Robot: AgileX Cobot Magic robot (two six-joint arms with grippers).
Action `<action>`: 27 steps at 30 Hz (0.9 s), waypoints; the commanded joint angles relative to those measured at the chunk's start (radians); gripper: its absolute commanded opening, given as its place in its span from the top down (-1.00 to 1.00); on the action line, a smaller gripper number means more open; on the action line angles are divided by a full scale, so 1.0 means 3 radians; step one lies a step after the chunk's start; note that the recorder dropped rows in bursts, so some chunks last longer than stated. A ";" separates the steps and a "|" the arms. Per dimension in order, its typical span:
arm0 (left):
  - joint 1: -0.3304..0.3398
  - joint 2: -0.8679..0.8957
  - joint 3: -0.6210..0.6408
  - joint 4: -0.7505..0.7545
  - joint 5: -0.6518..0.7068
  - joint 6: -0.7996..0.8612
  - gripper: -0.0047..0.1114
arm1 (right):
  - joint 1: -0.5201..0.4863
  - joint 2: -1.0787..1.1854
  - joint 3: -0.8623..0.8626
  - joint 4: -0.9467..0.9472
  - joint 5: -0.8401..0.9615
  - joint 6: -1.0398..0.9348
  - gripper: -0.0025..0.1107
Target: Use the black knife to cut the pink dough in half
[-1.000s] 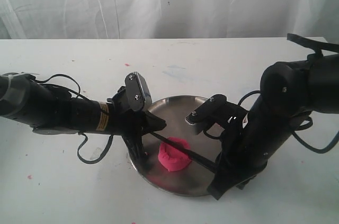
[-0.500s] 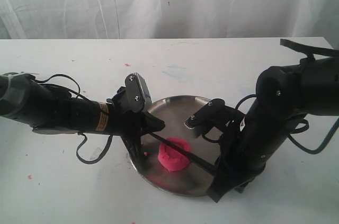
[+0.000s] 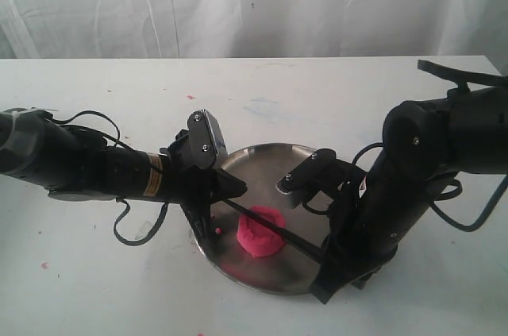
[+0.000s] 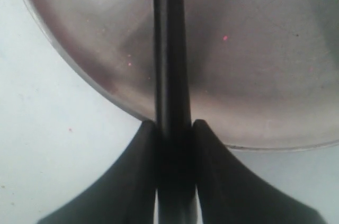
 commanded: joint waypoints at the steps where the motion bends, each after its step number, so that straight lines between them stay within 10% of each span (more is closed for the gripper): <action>1: -0.0017 0.0017 0.0007 0.0067 0.0050 -0.0020 0.92 | 0.0007 0.0007 0.0007 0.0005 -0.0059 0.0001 0.96; 27: -0.0010 0.0056 0.0007 -0.0509 -0.0356 0.0762 0.92 | 0.0007 0.0007 0.0007 0.0111 -0.0066 0.0000 0.96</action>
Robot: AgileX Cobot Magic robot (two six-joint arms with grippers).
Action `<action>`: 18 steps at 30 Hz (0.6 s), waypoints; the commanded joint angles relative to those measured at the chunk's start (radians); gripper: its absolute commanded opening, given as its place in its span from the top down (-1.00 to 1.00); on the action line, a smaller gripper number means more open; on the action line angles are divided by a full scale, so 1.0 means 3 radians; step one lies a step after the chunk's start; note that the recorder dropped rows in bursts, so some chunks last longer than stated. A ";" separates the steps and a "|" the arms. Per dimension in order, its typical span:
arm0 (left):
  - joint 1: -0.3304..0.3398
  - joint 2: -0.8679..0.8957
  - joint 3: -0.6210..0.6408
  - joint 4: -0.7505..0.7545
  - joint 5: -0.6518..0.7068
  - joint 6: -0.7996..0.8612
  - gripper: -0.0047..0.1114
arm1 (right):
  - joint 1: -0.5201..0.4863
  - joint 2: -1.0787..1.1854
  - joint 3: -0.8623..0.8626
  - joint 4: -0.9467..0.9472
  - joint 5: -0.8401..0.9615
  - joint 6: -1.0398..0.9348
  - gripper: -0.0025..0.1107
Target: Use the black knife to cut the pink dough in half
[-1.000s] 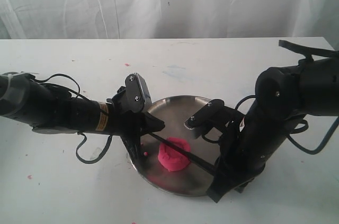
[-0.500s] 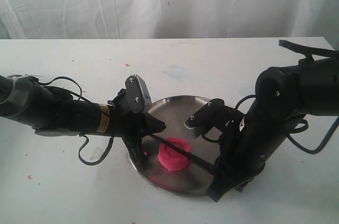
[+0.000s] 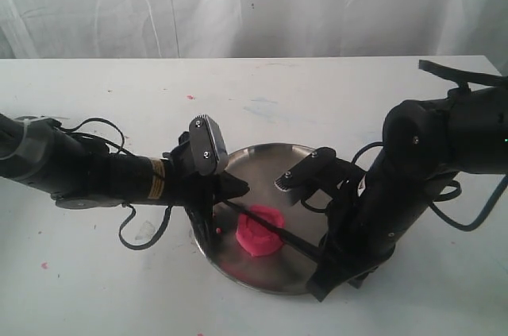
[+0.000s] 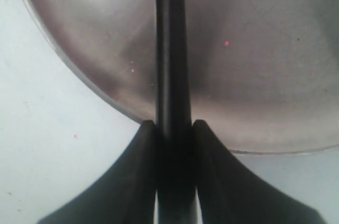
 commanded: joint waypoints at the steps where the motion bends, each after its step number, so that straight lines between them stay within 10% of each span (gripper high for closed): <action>1: -0.0010 -0.0124 0.0028 -0.0188 -0.0232 0.0322 0.92 | 0.0007 0.0007 0.0007 0.0044 -0.0041 0.0000 0.96; 8: -0.0010 -0.0372 0.0028 -0.0205 -0.0223 0.0331 0.92 | 0.0007 0.0007 0.0007 0.0043 -0.0047 0.0000 0.96; 18: -0.0010 -0.0380 0.0028 0.1032 -0.0179 -0.1452 0.92 | 0.0007 0.0007 0.0007 0.0089 -0.0047 0.0000 0.96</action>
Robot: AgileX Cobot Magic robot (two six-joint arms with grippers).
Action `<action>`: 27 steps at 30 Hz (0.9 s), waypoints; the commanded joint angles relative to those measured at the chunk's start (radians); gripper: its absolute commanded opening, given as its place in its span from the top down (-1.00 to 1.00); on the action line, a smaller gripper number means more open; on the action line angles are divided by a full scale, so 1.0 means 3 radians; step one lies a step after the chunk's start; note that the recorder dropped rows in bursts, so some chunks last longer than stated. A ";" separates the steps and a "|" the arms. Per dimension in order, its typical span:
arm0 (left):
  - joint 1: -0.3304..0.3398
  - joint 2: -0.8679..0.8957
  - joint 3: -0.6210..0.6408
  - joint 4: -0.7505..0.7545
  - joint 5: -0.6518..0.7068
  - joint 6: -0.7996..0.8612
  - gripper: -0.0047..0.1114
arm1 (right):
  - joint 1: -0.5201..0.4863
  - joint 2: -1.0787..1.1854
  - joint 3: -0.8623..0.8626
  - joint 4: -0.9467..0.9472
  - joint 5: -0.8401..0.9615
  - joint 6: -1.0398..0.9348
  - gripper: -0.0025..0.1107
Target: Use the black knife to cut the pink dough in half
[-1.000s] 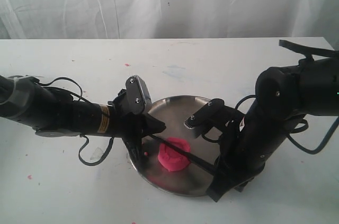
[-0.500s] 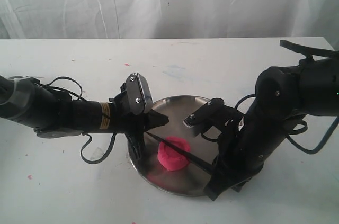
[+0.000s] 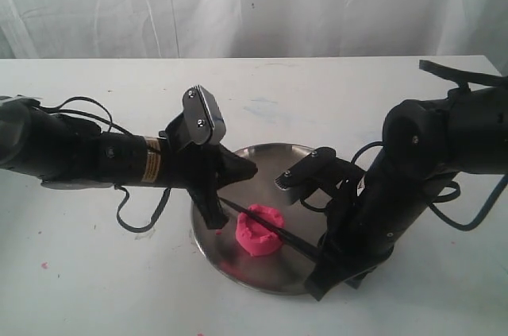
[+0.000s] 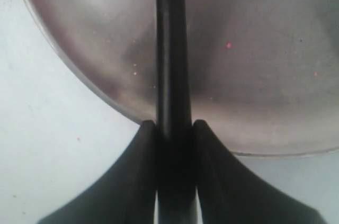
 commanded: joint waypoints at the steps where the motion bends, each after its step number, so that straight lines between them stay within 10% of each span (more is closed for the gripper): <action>1: -0.0010 -0.0028 0.0017 0.0741 -0.0066 -0.0513 0.92 | 0.0007 0.0001 0.0007 0.0042 -0.0035 0.0000 0.96; 27: -0.0010 -0.0028 0.0017 0.0793 0.0772 -0.0575 0.92 | 0.0007 0.0001 0.0007 0.0049 -0.0035 0.0000 0.96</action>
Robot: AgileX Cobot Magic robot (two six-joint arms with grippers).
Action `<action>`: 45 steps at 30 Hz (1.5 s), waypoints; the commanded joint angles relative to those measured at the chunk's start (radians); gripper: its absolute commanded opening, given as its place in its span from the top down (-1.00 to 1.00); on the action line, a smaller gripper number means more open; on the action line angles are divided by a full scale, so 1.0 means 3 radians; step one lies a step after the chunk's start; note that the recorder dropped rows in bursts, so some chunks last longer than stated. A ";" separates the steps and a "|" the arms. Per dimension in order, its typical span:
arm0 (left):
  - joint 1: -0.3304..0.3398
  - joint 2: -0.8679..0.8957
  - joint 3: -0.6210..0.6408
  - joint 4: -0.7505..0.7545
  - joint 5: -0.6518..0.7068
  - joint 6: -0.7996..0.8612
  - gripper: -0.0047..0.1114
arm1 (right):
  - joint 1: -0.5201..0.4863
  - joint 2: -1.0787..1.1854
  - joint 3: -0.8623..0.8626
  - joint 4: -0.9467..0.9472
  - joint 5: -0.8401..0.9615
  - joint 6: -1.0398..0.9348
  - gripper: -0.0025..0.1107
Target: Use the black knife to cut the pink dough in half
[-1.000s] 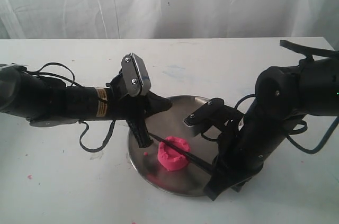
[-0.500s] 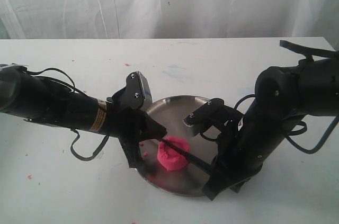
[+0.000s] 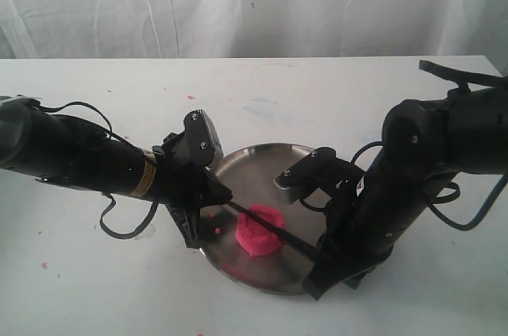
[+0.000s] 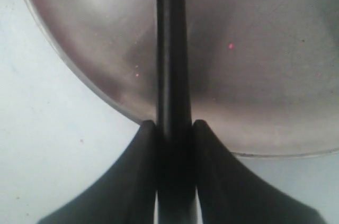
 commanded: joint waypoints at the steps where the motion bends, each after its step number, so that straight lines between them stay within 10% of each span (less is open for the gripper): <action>1: -0.0010 -0.0028 0.0017 -0.0121 -0.0006 0.0099 0.92 | 0.0007 -0.0005 0.0007 0.0019 -0.0035 -0.0006 0.96; 6: -0.0010 -0.0013 0.0017 -0.0718 -0.0129 0.0323 0.92 | 0.0007 -0.0005 0.0007 0.0019 -0.0035 -0.0006 0.96; 45: -0.0010 0.0225 0.0017 -0.0606 -0.0251 0.0312 0.92 | 0.0007 -0.0005 0.0007 0.0018 -0.0063 -0.0006 0.96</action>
